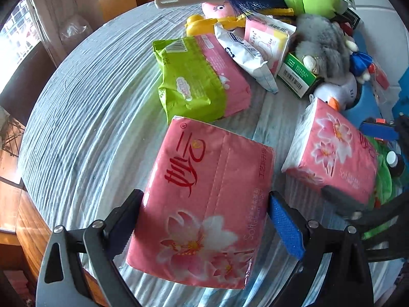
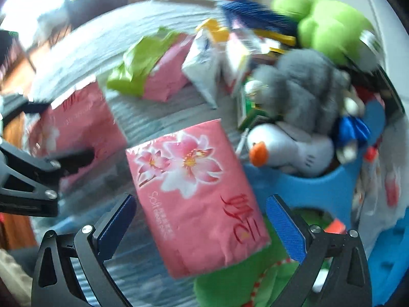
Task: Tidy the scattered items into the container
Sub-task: 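Grasp a pink flower tissue pack with the left gripper while the right grasps another, then carry both pink tissue packs into the blue crate and open both grippers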
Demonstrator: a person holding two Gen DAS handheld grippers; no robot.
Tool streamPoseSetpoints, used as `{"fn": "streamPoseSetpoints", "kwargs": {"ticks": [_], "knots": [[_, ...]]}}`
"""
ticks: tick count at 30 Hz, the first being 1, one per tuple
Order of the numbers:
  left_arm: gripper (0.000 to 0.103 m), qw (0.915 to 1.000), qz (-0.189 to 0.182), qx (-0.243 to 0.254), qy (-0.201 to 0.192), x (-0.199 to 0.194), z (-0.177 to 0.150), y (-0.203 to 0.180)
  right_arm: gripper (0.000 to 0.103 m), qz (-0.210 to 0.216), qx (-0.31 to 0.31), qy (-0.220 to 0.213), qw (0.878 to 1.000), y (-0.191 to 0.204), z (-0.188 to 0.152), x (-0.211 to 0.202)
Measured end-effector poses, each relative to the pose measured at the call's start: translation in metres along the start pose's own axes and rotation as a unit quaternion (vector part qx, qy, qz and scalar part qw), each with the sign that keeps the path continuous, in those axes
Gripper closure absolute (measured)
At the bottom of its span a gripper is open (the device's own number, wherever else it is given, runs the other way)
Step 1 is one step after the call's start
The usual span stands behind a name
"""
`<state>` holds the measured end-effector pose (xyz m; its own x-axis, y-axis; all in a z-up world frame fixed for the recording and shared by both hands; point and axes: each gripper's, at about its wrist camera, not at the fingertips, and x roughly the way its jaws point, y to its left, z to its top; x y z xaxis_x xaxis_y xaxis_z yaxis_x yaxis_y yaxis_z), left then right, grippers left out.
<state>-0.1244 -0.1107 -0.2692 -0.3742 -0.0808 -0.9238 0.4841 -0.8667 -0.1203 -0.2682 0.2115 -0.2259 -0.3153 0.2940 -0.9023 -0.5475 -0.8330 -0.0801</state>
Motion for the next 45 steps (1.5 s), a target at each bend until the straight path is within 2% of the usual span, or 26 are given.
{"fn": "streamPoseSetpoints", "kwargs": {"ticks": [1,5,9,13,20,26,31,38,42,45], "knots": [[0.007,1.0,0.002,0.0,0.0,0.0,0.001,-0.001,0.0,-0.008,-0.01,0.005,1.0,0.003,0.001,0.007],[0.007,0.9999,0.011,0.011,-0.004,-0.001,0.003,-0.002,0.0,0.014,-0.004,0.012,1.0,0.0,0.004,0.024],[0.009,0.9994,0.015,0.029,-0.015,-0.01,0.004,0.001,0.008,0.027,0.052,0.0,0.998,-0.011,0.001,0.024],[0.009,0.9984,0.001,0.042,-0.039,-0.032,0.01,-0.005,0.009,0.039,0.115,-0.02,0.992,-0.021,-0.005,0.002],[0.009,0.9892,-0.031,0.07,-0.125,-0.115,0.012,-0.018,0.009,-0.017,0.193,-0.094,0.976,-0.034,-0.017,-0.088],[0.009,0.9736,-0.079,0.102,-0.188,-0.178,0.01,-0.019,0.009,-0.078,0.258,-0.166,0.949,-0.033,-0.03,-0.193],[0.009,0.9569,-0.126,0.133,-0.225,-0.226,0.005,-0.04,0.009,-0.143,0.291,-0.198,0.925,-0.025,-0.045,-0.26],[0.009,0.928,-0.177,0.194,-0.264,-0.282,-0.007,-0.102,0.009,-0.217,0.327,-0.232,0.89,-0.028,-0.095,-0.345],[0.009,0.9115,-0.2,0.222,-0.282,-0.31,-0.016,-0.15,0.009,-0.256,0.348,-0.241,0.869,-0.047,-0.131,-0.381],[0.009,0.904,-0.213,0.231,-0.29,-0.327,-0.021,-0.19,0.009,-0.288,0.363,-0.245,0.852,-0.072,-0.165,-0.403]]}}
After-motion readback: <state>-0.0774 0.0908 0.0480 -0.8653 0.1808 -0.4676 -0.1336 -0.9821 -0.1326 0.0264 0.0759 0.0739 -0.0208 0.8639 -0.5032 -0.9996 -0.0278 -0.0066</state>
